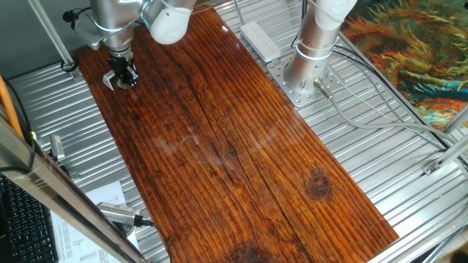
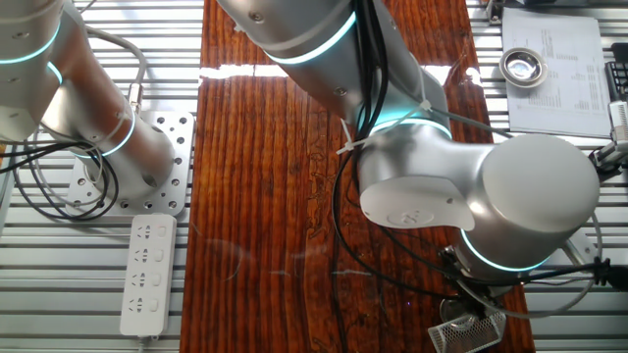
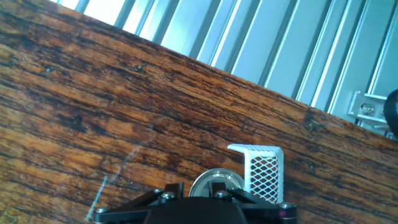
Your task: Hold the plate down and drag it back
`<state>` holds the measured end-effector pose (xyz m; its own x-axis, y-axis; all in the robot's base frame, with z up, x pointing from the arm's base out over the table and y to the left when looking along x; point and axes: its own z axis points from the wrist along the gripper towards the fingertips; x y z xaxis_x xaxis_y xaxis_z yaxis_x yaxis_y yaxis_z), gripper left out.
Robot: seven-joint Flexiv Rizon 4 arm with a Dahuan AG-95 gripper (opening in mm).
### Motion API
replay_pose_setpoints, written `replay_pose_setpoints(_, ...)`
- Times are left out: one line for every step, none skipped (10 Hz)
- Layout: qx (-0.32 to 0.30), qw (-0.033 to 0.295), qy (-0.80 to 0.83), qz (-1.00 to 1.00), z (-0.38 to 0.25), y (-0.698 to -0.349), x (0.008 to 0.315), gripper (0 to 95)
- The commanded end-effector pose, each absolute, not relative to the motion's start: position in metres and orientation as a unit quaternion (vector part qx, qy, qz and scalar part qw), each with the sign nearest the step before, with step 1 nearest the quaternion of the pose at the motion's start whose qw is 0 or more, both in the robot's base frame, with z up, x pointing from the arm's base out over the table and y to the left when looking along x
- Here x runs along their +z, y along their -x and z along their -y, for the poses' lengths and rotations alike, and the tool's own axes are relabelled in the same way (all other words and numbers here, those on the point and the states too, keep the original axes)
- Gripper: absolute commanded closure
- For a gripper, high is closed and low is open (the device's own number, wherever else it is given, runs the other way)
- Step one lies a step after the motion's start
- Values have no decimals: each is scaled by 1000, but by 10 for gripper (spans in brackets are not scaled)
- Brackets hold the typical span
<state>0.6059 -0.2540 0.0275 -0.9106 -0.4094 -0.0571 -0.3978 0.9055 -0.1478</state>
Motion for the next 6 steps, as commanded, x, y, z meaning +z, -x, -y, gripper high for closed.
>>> replay_pose_setpoints(-71, 43, 208, -975, 255, -606, 24, 760)
replay_pose_setpoints(-71, 42, 207, -975, 253, -606, 24, 760)
replay_pose_setpoints(-72, 42, 207, -975, 252, -606, 23, 760)
replay_pose_setpoints(-74, 42, 207, -975, 253, -605, 22, 760)
replay_pose_setpoints(-74, 42, 208, -974, 254, -604, 21, 760)
replay_pose_setpoints(-75, 42, 207, -975, 254, -604, 21, 760)
